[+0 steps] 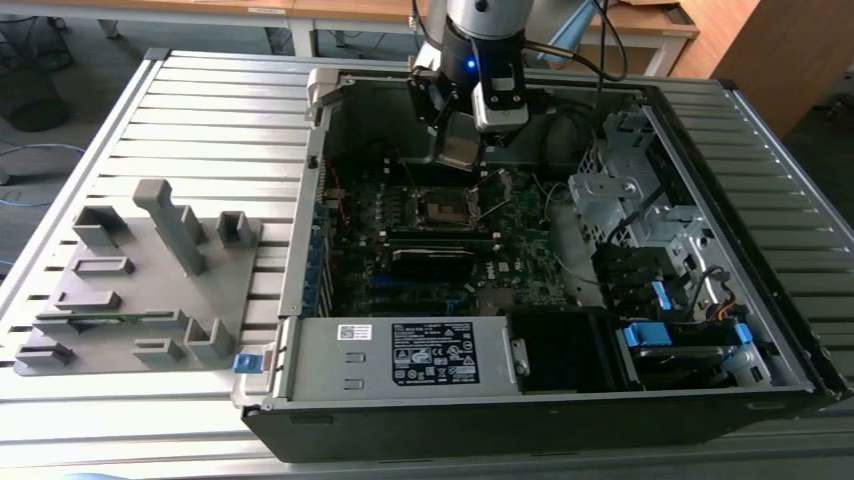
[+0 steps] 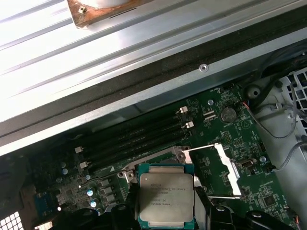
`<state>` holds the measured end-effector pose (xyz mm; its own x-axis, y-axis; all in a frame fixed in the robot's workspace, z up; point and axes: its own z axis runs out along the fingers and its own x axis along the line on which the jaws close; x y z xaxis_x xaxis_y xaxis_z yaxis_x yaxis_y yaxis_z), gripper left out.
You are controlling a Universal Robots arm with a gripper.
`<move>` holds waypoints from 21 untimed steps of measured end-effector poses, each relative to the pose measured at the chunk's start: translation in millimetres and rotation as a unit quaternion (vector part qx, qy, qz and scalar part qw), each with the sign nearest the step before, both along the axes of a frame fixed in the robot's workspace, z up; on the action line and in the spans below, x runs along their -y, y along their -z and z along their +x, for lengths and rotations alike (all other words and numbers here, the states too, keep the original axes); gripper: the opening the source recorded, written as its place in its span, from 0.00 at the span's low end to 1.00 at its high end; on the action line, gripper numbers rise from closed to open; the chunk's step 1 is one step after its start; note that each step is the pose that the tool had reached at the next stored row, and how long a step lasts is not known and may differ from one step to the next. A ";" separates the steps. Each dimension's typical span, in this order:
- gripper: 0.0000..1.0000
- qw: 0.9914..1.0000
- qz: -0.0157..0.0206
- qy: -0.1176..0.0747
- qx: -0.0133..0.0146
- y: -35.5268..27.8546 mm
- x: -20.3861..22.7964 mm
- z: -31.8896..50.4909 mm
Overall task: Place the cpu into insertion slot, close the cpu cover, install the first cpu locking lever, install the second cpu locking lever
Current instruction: 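Place the cpu into insertion slot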
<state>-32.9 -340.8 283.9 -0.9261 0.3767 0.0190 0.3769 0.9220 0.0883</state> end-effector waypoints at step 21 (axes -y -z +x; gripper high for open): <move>0.54 1.000 0.000 0.031 0.000 0.8 0.0 0.0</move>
